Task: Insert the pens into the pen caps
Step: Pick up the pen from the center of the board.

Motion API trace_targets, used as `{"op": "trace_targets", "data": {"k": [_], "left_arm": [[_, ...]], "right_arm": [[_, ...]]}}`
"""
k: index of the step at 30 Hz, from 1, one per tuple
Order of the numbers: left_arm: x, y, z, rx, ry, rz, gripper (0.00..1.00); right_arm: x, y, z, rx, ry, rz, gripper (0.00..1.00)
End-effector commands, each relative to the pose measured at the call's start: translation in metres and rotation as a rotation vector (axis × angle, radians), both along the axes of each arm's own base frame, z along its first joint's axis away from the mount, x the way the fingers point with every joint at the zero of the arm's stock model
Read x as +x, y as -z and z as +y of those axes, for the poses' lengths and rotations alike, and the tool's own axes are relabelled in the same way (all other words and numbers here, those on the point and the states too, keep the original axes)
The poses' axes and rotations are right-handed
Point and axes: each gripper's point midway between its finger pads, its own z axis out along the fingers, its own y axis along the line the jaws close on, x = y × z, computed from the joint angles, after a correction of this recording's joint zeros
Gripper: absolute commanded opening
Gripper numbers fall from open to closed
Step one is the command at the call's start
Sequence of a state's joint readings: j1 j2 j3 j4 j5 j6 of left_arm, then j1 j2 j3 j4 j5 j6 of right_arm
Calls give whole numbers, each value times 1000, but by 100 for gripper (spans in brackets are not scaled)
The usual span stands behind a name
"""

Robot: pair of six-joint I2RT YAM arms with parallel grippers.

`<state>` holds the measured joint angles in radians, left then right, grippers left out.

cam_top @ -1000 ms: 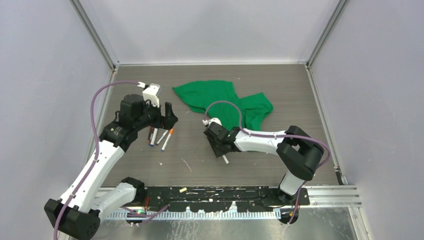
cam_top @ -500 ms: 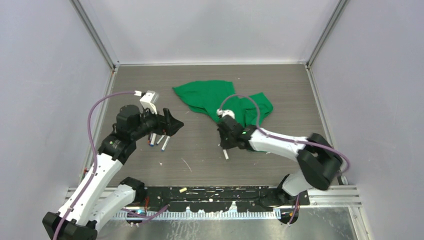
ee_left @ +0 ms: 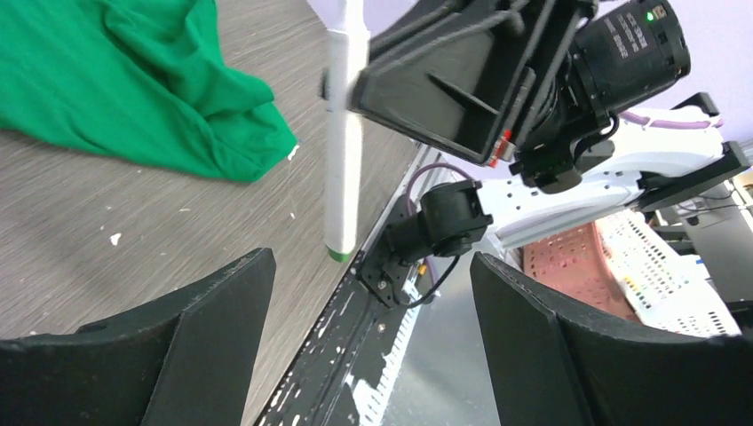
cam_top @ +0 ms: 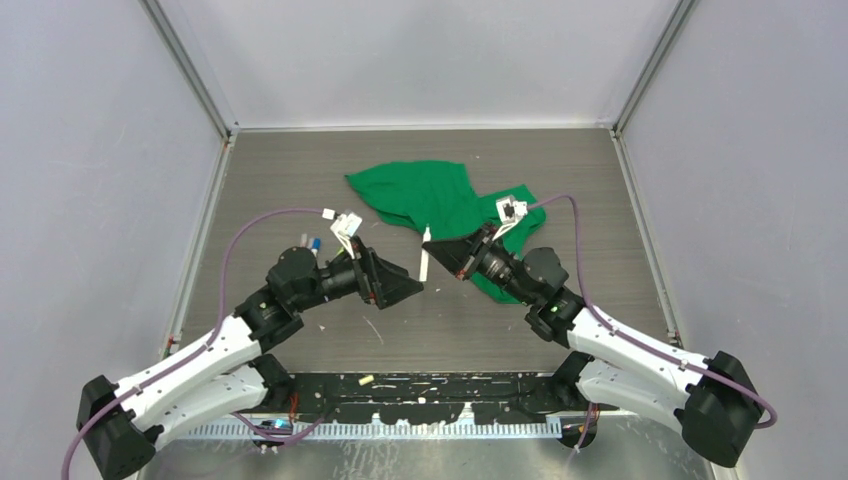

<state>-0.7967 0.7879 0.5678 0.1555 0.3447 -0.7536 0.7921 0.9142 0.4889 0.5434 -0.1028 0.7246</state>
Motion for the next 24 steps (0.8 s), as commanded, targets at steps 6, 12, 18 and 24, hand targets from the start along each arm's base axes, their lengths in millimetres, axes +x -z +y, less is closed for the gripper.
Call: {"op": "trace_targets", "data": {"k": [6, 12, 18, 24], "left_arm": [[5, -53, -11, -137, 14, -73, 79], [5, -58, -19, -176, 44, -58, 44], [5, -69, -22, -201, 55, -71, 32], [7, -72, -21, -212, 43, -70, 26]], "right_arm": [[-44, -86, 0, 308, -195, -175, 1], [-49, -81, 5, 307, -239, -160, 1], [-49, -75, 9, 305, -248, -151, 0], [-50, -72, 11, 298, -251, -148, 1]]}}
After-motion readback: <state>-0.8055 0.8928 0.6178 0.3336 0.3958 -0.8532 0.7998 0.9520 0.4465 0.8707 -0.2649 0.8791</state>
